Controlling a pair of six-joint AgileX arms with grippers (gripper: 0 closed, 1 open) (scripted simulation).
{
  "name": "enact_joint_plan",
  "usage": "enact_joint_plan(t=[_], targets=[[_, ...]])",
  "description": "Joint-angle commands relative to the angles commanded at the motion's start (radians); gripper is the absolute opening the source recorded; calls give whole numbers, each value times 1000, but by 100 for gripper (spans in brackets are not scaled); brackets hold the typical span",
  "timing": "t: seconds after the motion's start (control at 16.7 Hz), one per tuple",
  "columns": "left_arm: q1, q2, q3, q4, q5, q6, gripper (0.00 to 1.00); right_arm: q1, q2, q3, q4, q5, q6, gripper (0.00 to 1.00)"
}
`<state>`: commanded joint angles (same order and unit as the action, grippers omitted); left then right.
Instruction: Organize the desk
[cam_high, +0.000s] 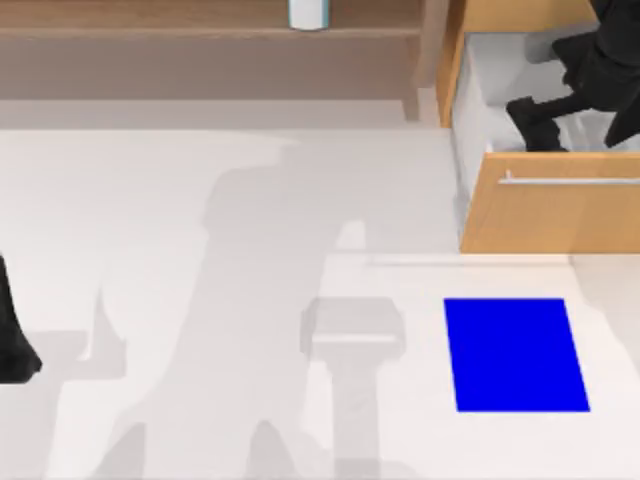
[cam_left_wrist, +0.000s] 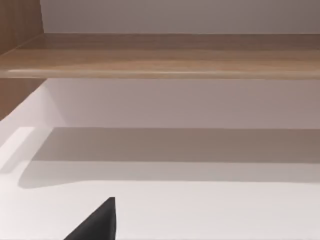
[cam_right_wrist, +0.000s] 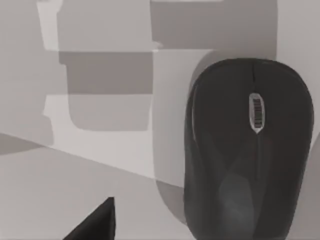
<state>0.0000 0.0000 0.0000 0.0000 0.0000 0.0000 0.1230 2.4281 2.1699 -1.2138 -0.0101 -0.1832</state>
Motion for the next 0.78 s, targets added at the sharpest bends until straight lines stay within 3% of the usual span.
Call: enact_joint_plan(t=[0.78], targets=[[0, 0, 0, 0, 0, 0, 100, 1, 25, -69, 95, 1, 2, 100]])
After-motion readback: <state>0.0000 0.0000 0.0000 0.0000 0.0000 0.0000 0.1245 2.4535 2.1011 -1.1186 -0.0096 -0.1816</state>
